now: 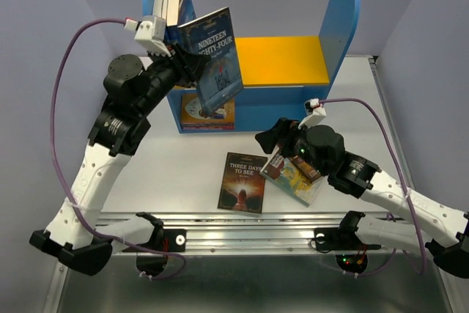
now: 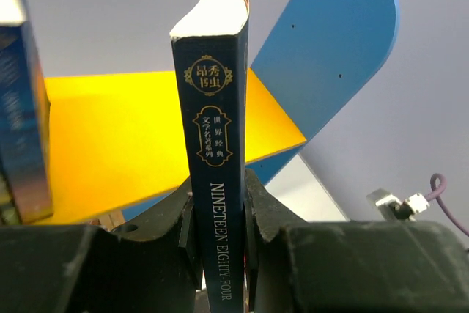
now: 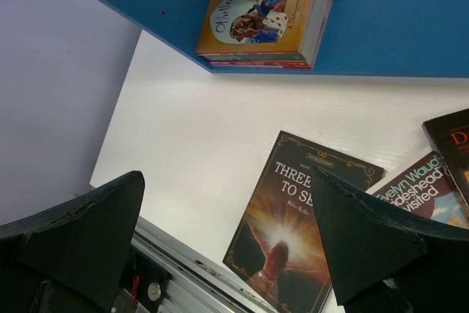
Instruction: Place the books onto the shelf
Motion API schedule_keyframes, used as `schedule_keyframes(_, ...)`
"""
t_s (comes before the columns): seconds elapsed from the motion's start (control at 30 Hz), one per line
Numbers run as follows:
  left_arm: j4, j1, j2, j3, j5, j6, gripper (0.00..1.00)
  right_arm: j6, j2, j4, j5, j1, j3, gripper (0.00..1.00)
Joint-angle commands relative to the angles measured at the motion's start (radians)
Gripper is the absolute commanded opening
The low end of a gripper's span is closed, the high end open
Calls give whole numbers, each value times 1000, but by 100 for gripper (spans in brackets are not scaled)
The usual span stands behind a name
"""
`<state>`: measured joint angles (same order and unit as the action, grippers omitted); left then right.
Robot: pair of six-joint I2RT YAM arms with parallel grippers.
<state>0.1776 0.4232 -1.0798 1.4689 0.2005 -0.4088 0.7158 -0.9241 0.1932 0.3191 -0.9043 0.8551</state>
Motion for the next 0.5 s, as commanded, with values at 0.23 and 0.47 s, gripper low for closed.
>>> schedule_keyframes(0.23,-389,309,-176,257,-574,547,0,-55,21,5,80,-1,-11,100)
schedule_keyframes(0.47,-704,378,-213,133,-677,777,0,-55,50,6,89,-1,-34,100)
